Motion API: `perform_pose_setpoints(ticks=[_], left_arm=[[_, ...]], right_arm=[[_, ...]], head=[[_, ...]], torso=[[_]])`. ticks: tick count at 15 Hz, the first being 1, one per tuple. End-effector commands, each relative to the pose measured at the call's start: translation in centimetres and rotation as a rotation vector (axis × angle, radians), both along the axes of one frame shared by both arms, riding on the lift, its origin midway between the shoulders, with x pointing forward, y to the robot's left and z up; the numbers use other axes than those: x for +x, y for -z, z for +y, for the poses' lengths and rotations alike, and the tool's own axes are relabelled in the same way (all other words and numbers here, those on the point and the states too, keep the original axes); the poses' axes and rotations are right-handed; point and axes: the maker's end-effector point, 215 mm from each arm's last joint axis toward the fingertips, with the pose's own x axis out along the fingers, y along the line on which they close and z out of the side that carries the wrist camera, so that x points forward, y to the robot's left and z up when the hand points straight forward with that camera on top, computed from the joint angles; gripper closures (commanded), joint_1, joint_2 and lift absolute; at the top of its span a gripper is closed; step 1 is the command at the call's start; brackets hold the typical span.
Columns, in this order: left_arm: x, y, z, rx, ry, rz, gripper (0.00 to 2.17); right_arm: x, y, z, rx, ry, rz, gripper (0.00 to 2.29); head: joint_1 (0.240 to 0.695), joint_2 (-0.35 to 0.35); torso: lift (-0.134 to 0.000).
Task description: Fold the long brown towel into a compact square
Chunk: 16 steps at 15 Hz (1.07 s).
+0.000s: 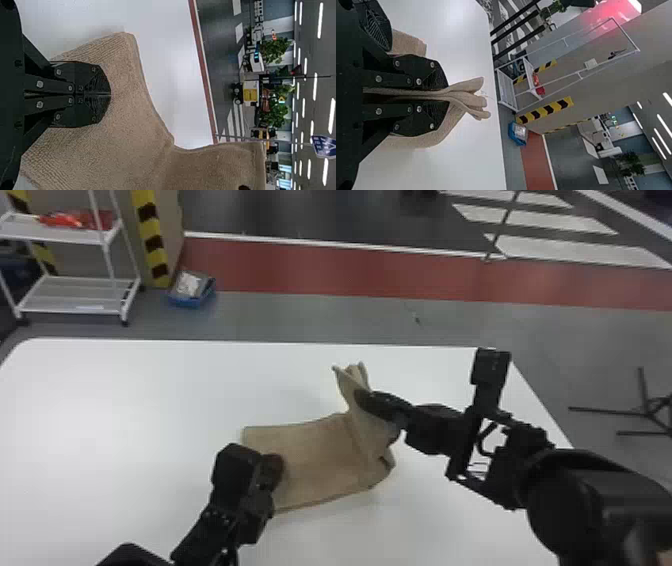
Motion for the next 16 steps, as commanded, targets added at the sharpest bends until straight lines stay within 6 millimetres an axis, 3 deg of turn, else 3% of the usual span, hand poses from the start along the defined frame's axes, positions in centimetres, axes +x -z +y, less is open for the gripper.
perform_pose_setpoints(ticks=[1, 4, 8, 16], left_arm=[[-0.2, 0.4, 0.1, 0.008, 0.002, 0.015, 2.13], [-0.3, 0.5, 0.1, 0.010, 0.002, 0.031, 2.13], [-0.2, 0.3, -0.1, 0.008, 0.006, 0.029, 2.13], [-0.2, 0.3, -0.6, 0.003, 0.015, 0.032, 2.13]], right_arm=[[0.2, -0.1, 3.0, 0.028, -0.047, 0.011, 1.02], [-0.5, 1.1, 5.4, 0.038, -0.090, 0.045, 1.02], [-1.1, 4.7, 7.4, 0.020, -0.109, 0.113, 1.02], [-2.0, 5.3, 11.1, 0.031, -0.165, 0.112, 1.02]], head=[[0.695, -0.156], [0.695, -0.123], [0.695, -0.089], [0.695, -0.047]], torso=[[-0.115], [-0.115], [-0.115], [-0.115]])
